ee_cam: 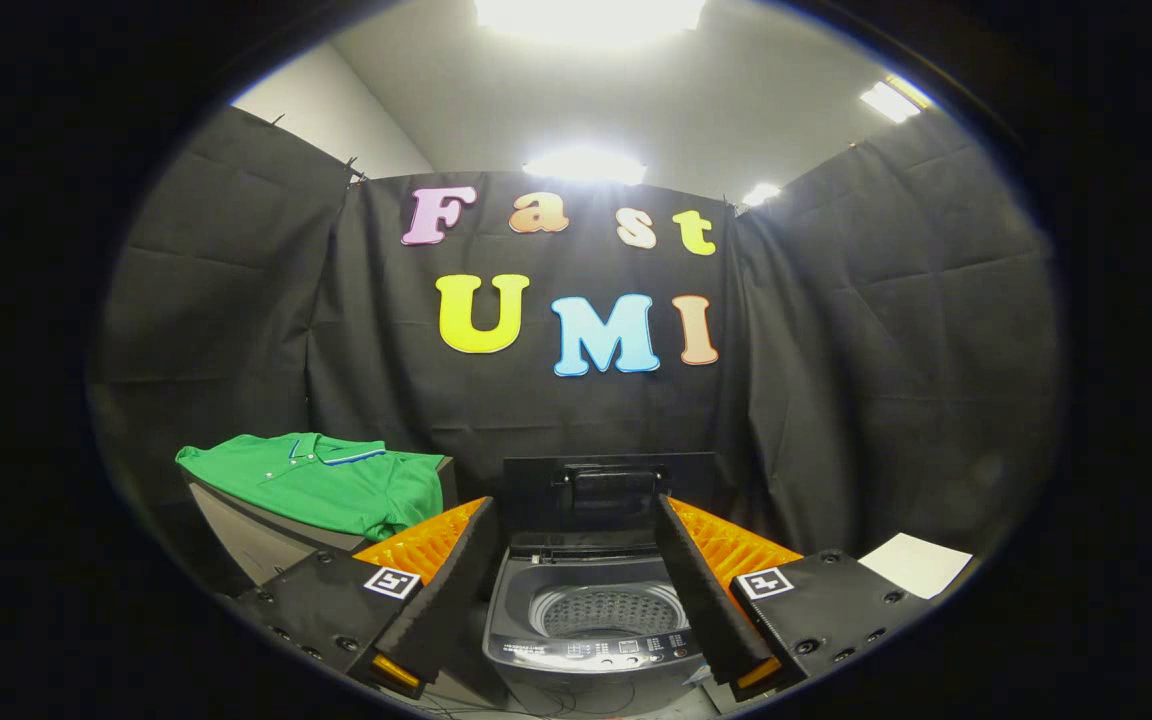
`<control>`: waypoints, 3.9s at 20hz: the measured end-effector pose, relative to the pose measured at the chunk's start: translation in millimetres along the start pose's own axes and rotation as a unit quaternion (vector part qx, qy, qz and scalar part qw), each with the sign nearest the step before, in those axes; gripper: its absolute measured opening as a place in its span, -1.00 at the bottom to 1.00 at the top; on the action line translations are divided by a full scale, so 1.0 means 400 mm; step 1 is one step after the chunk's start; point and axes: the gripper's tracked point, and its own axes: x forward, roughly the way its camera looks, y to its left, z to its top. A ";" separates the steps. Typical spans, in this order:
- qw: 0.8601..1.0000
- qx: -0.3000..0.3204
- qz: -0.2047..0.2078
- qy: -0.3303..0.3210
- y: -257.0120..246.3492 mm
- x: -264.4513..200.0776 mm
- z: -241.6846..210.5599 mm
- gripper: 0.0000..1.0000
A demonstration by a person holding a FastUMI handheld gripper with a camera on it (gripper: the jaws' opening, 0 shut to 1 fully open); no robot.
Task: Put the clothes into the washing machine and then close the washing machine lid.
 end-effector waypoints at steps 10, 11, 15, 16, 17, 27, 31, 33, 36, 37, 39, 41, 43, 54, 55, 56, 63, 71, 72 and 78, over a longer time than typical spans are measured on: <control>1.000 -0.004 0.013 0.001 0.031 0.013 0.016 0.98; 1.000 -0.004 0.015 0.000 0.037 0.016 0.020 0.98; 1.000 -0.005 0.024 -0.003 0.065 0.032 0.036 0.98; 1.000 -0.004 0.027 -0.003 0.072 0.036 0.039 0.98; 1.000 -0.003 0.031 -0.003 0.080 0.041 0.041 0.98; 0.997 0.018 0.078 0.003 0.201 0.101 0.075 0.98; 0.994 0.025 0.105 0.004 0.267 0.126 0.089 0.97; 0.993 0.019 0.117 0.005 0.295 0.136 0.093 0.98; 0.991 0.017 0.133 0.007 0.339 0.147 0.097 0.98; 0.991 0.017 0.135 0.006 0.350 0.151 0.099 0.98; 0.989 0.016 0.144 0.005 0.379 0.160 0.106 0.98; 0.988 0.016 0.155 0.006 0.409 0.172 0.106 0.98; 0.986 0.014 0.165 0.009 0.442 0.181 0.108 0.98; 0.975 0.015 0.220 0.036 0.618 0.217 0.105 0.98; 0.974 0.016 0.223 0.040 0.631 0.223 0.104 0.98; 0.973 0.017 0.225 0.045 0.643 0.227 0.099 0.98; 0.965 0.027 0.245 0.091 0.754 0.279 0.059 0.97; 0.945 0.033 0.271 0.182 0.882 0.348 -0.037 0.93; 0.944 0.028 0.272 0.186 0.893 0.351 -0.044 0.93; 0.935 -0.023 0.280 0.219 0.953 0.376 -0.095 0.94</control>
